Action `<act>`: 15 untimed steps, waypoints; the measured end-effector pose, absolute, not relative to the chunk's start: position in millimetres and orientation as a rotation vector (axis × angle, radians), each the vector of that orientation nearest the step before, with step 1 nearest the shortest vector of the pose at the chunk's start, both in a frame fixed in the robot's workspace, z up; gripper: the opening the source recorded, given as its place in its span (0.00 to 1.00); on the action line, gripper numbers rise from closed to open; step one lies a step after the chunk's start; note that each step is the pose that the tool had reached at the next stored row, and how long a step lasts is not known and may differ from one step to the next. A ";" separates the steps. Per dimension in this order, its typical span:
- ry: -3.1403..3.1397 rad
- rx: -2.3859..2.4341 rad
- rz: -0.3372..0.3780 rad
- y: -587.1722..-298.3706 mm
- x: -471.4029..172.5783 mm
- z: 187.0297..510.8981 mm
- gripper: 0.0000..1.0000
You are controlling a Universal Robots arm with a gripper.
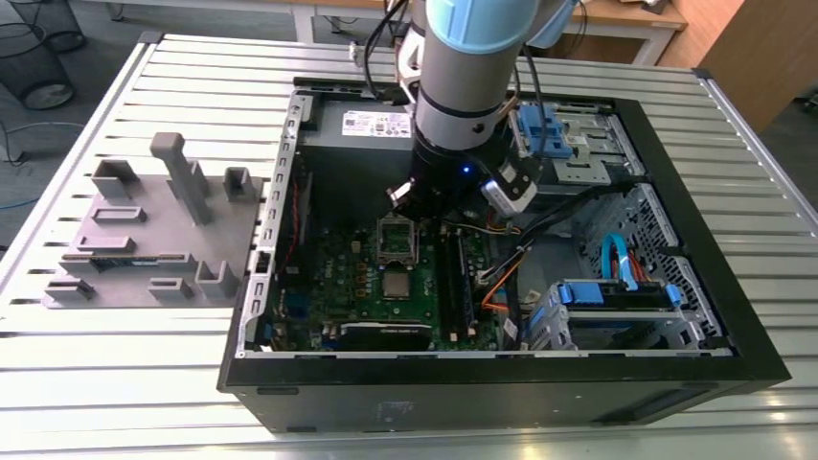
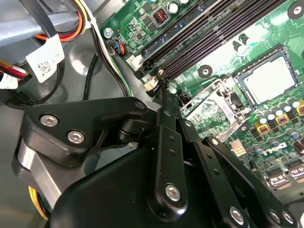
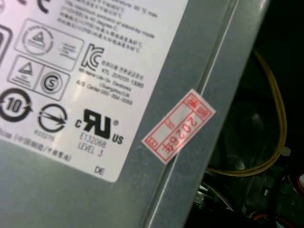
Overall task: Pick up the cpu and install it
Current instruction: 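Close the cpu cover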
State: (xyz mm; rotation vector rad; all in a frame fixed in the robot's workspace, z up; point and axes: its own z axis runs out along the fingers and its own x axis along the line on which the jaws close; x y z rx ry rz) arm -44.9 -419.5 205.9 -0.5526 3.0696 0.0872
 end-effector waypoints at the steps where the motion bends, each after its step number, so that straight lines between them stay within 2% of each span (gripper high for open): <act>1: 3.069 -0.553 0.087 -419.2 -44.9 205.8 0.11; 15: 3.067 -0.552 0.086 -416.8 -48.3 203.8 0.11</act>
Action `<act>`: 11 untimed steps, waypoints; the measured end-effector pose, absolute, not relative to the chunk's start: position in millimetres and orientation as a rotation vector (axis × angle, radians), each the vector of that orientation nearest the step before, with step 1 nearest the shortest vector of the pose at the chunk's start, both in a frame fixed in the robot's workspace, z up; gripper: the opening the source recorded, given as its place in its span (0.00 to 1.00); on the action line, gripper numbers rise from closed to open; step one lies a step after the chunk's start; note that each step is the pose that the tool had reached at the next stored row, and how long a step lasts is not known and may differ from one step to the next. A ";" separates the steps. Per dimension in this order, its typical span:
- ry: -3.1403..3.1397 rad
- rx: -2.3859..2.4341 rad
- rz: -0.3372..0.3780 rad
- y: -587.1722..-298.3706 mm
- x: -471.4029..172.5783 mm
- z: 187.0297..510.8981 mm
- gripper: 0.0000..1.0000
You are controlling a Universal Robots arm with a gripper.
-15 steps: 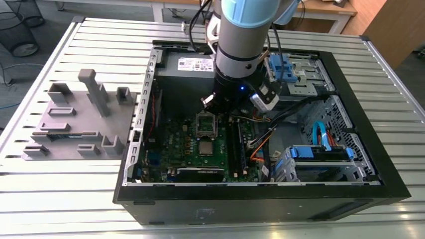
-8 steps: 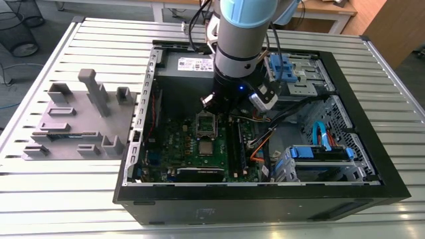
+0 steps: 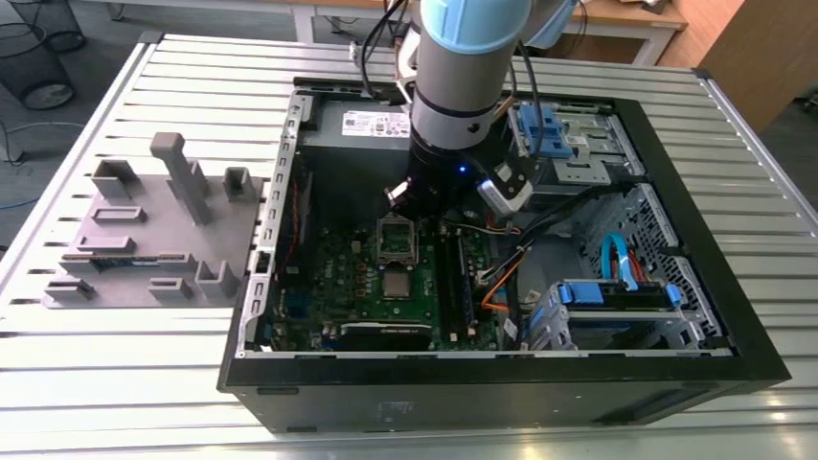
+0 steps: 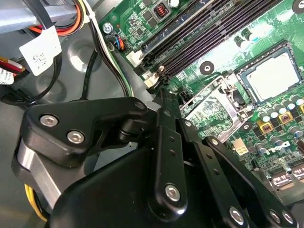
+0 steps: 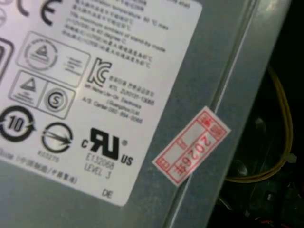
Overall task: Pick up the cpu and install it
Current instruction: 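Close the cpu cover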
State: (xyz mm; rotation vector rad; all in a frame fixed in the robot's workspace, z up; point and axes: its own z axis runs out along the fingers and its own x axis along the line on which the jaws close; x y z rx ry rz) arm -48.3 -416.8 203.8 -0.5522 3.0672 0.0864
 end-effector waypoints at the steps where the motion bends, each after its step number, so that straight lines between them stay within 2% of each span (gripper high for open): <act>1: 3.067 -0.552 0.085 -416.9 -48.4 203.9 0.11; 11: 3.073 -0.559 0.035 -416.8 -48.4 210.3 0.11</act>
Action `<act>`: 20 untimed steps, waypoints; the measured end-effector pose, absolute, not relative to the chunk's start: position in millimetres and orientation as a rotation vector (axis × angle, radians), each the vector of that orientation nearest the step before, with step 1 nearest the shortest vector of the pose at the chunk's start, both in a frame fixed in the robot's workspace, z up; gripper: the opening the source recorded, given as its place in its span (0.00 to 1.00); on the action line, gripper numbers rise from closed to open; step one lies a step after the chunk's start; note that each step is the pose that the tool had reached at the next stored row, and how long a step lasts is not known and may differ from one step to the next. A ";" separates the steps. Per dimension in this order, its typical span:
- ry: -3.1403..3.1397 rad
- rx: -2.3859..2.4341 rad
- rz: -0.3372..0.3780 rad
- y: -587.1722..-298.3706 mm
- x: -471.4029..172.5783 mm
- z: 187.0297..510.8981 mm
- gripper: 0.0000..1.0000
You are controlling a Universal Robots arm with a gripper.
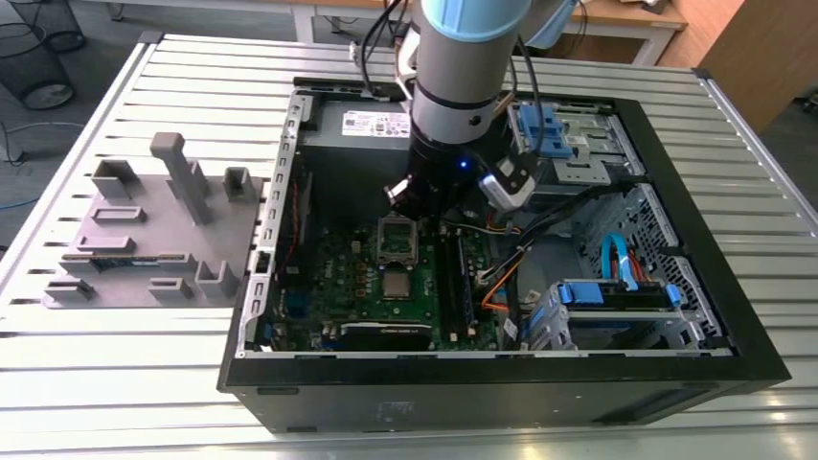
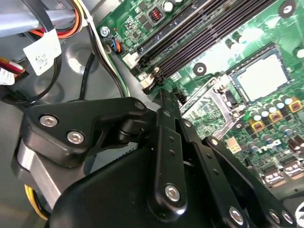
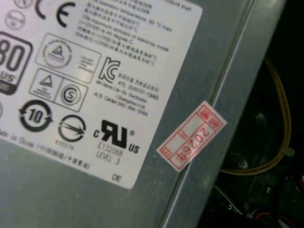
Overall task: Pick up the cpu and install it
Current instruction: 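Close the cpu cover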
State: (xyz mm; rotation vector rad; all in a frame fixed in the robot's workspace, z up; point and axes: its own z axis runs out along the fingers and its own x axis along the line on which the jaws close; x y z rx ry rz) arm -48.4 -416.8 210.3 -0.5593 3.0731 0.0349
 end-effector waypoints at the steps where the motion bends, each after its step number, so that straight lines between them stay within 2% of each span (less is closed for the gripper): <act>1: 3.074 -0.560 0.026 -416.8 -48.4 211.3 0.11; 11: 3.081 -0.570 -0.046 -416.8 -48.4 223.4 0.11; 20: 3.080 -0.571 -0.043 -416.7 -48.6 223.6 0.11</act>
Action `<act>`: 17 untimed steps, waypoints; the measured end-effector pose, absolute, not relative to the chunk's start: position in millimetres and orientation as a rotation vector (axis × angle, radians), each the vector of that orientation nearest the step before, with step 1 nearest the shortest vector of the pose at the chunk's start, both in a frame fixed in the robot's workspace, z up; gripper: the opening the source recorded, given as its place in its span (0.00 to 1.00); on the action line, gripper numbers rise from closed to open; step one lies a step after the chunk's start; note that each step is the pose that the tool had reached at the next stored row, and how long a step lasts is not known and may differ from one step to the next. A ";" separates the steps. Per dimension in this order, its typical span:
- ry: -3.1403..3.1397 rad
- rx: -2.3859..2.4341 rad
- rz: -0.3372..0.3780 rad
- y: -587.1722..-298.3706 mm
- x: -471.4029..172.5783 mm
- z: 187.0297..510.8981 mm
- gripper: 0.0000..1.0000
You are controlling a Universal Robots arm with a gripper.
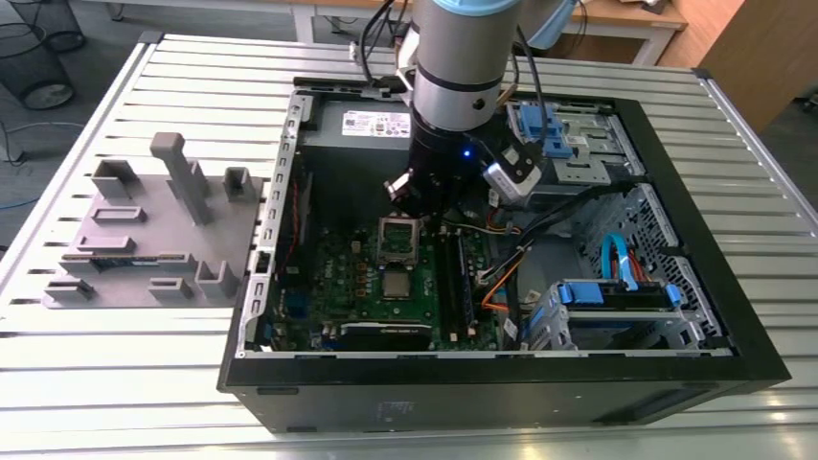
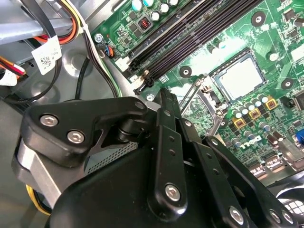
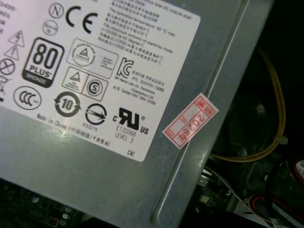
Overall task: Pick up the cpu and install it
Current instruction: 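Close the cpu cover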
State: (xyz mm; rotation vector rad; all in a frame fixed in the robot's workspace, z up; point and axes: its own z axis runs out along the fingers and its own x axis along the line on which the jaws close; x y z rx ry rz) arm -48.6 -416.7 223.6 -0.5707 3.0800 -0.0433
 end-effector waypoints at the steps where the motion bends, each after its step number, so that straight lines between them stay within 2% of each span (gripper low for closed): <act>1: 3.080 -0.571 -0.043 -416.7 -48.7 223.6 0.11; 17: 3.075 -0.579 -0.044 -414.3 -51.0 223.6 0.11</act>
